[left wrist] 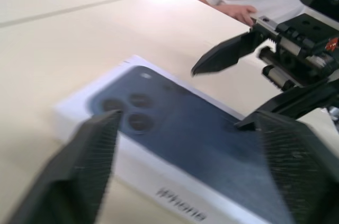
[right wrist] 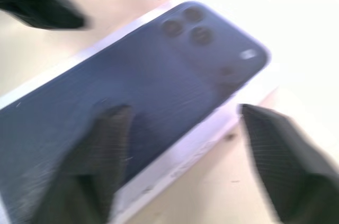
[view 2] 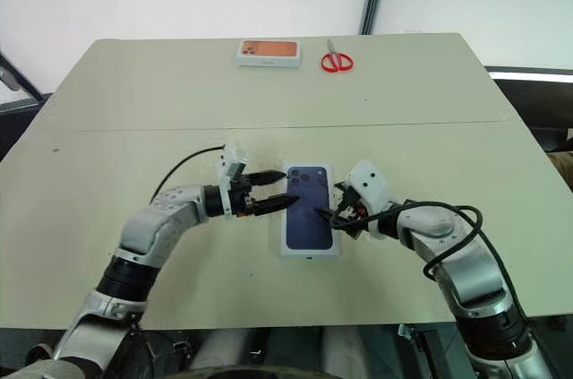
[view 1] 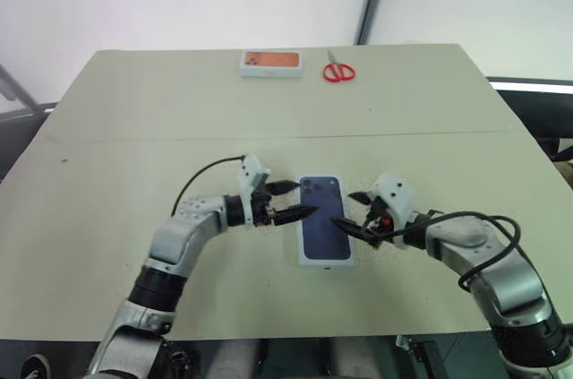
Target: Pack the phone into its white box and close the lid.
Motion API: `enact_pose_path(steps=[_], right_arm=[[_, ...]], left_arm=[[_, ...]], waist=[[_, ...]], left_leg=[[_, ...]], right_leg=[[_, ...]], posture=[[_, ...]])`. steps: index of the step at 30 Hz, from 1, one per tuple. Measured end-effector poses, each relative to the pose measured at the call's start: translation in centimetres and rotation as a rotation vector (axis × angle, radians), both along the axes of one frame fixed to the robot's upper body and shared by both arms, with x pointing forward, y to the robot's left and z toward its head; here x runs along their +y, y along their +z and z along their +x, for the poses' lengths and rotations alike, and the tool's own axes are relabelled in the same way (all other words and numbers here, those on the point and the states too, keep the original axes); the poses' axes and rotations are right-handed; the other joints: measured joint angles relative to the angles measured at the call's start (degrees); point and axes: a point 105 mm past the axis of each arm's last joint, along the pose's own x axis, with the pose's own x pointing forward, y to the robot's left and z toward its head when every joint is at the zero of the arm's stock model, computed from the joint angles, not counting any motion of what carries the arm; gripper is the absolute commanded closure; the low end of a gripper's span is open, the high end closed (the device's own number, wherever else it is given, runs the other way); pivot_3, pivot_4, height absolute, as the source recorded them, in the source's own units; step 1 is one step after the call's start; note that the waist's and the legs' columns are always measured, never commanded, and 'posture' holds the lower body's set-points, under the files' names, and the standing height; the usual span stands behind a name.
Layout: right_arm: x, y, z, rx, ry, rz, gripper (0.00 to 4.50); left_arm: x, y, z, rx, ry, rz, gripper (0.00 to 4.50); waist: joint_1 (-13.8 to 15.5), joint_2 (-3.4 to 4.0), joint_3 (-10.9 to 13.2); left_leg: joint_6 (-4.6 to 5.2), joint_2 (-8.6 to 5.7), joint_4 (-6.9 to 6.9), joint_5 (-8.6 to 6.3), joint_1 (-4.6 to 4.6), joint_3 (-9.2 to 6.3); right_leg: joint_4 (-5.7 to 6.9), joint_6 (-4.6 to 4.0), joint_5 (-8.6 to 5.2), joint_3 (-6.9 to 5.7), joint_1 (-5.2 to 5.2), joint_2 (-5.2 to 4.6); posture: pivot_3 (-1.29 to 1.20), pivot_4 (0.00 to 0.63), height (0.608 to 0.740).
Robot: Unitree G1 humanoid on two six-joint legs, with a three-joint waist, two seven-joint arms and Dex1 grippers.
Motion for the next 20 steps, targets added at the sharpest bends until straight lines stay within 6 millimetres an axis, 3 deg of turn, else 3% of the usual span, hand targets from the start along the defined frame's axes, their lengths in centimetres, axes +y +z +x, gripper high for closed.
enact_pose_path(steps=[4, 9, 12, 15, 18, 20], right_arm=[[-0.5, 0.8, 0.2, -0.041, 0.006, 0.010, 0.05], [-1.4, 2.4, -0.5, -0.061, 0.036, 0.126, 0.05], [-1.8, 2.1, -0.8, -0.104, 0.045, 0.072, 0.05], [-3.7, 1.4, -2.0, -0.102, 0.043, 0.013, 0.05], [-6.3, 1.1, -3.5, -0.083, 0.015, -0.035, 0.05], [-7.4, 1.1, -4.6, -0.085, 0.010, -0.041, 0.05]], left_arm=[[1.9, 0.9, 0.6, -0.061, 0.043, 0.010, 0.00], [6.2, 1.3, 1.7, -0.127, 0.185, 0.062, 0.00], [7.2, -0.2, 0.7, -0.116, 0.184, 0.095, 0.00], [10.6, -2.3, -1.1, -0.058, 0.204, 0.174, 0.00], [14.4, -2.3, -2.2, -0.036, 0.294, 0.217, 0.00], [15.6, -1.8, -2.8, -0.047, 0.327, 0.224, 0.00]], waist=[[0.0, 0.01, 0.0], [0.0, 0.01, 0.0], [0.0, 0.02, 0.0], [-0.1, 0.05, 0.1], [0.1, 0.08, 0.1], [0.5, 0.08, 0.1]], left_leg=[[0.00, 0.00, 0.02, 0.00, -0.06, 0.00], [0.03, -0.01, 0.00, -0.02, -0.06, 0.01], [0.03, -0.02, -0.02, -0.02, -0.06, 0.03], [0.02, 0.01, -0.08, -0.02, -0.17, 0.05], [0.03, 0.01, -0.02, -0.02, -0.28, 0.04], [0.01, 0.01, 0.02, -0.03, -0.28, 0.04]], right_leg=[[0.00, 0.00, 0.00, 0.00, -0.05, -0.01], [-0.04, 0.00, 0.00, 0.00, -0.03, -0.04], [-0.04, 0.00, 0.00, 0.00, -0.07, -0.10], [-0.03, -0.01, 0.00, 0.03, -0.22, -0.14], [-0.02, -0.02, 0.00, 0.04, -0.30, -0.20], [-0.07, -0.07, -0.03, 0.07, -0.25, -0.24]], posture=[[0.00, 0.150, 0.740], [0.00, 0.150, 0.740], [0.00, 0.150, 0.740], [0.00, 0.150, 0.740], [0.00, 0.150, 0.740], [0.00, 0.150, 0.740]])
